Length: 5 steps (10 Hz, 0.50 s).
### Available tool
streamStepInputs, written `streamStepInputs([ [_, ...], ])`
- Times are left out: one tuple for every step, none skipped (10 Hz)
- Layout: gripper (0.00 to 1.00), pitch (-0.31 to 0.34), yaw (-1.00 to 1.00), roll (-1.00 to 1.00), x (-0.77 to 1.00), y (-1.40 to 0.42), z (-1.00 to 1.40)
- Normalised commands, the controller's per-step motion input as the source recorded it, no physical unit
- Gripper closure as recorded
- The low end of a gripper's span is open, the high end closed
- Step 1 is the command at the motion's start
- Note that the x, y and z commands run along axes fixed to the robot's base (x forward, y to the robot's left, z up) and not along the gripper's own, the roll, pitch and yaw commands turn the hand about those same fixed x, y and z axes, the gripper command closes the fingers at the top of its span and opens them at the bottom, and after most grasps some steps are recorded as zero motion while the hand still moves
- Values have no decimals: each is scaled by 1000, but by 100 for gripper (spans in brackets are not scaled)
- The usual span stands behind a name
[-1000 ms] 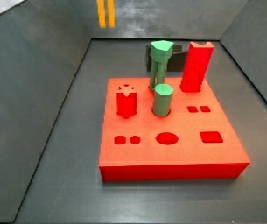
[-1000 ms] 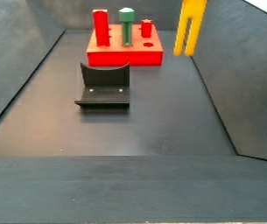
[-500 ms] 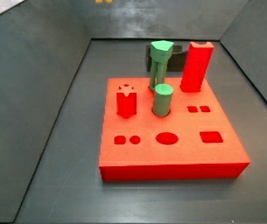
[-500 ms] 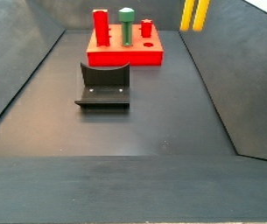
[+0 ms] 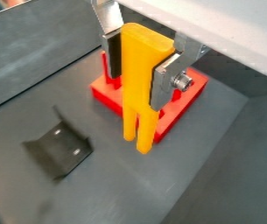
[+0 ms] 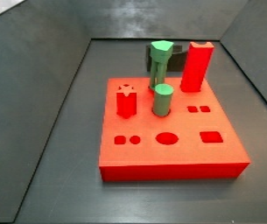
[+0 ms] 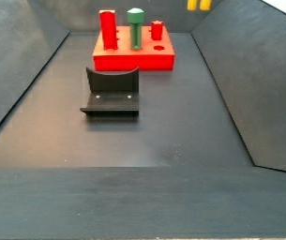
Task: Pick up the square-circle object. Move up. Rotate the square-circle object. Move to above the board. Insert the square-circle object.
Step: Move to above the board.
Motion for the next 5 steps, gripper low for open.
streamStepInputs([
  [100, 190, -2, 8, 256, -1000, 2],
  [100, 140, 10, 12, 263, -1000, 6],
  [100, 133, 8, -11, 268, -1000, 10],
  [100, 122, 12, 5, 278, -1000, 14],
  [100, 121, 10, 16, 288, -1000, 18],
])
